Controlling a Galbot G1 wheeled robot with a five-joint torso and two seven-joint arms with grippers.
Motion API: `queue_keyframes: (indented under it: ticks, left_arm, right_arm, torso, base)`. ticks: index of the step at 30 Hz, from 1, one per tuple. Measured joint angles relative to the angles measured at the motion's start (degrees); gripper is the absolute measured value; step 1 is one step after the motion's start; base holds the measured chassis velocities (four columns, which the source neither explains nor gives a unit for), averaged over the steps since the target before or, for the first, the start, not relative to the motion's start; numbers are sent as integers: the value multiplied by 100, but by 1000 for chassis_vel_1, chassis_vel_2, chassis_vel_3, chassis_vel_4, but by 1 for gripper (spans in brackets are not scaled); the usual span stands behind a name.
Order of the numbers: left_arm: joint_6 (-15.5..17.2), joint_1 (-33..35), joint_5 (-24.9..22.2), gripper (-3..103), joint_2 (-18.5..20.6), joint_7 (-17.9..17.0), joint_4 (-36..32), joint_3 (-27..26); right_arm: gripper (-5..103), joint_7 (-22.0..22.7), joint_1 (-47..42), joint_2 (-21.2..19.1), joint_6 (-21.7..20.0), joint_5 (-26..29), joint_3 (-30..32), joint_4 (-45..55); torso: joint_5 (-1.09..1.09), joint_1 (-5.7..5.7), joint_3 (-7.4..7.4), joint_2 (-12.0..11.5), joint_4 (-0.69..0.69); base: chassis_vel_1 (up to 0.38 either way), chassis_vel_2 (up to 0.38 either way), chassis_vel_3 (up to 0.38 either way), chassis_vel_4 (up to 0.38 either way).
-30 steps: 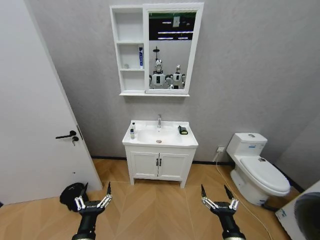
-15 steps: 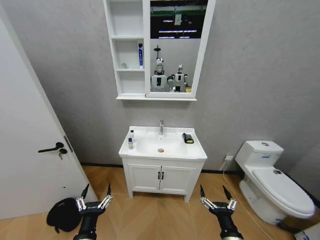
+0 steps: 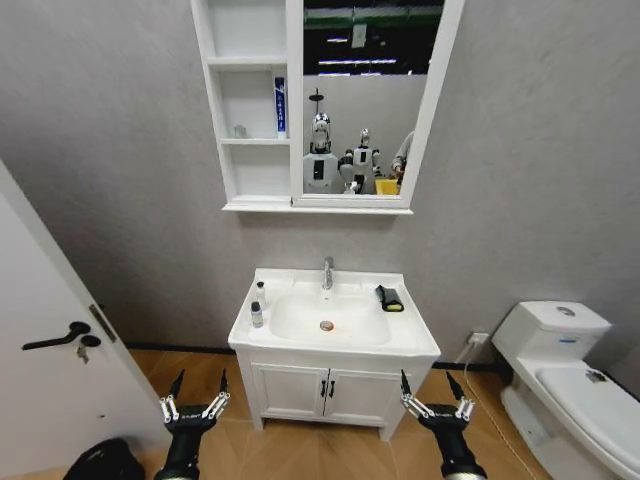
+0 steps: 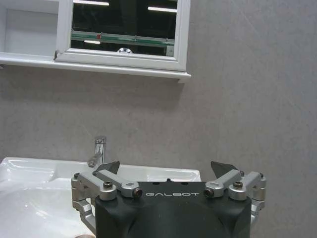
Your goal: Move facial cleanser and shampoo from washbasin to cabinet, then wipe washbasin with towel.
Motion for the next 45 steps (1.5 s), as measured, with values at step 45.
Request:
queue_keyframes:
  ticks: [45]
  left_arm:
    - [2061, -4719, -2985, 90, 2727, -779, 2916, 2327]
  right_arm:
    - [100, -110, 451, 72, 177, 22, 32, -911]
  torso:
    - [1, 1, 1, -1, -1]
  base:
    - [-26, 27, 23, -27]
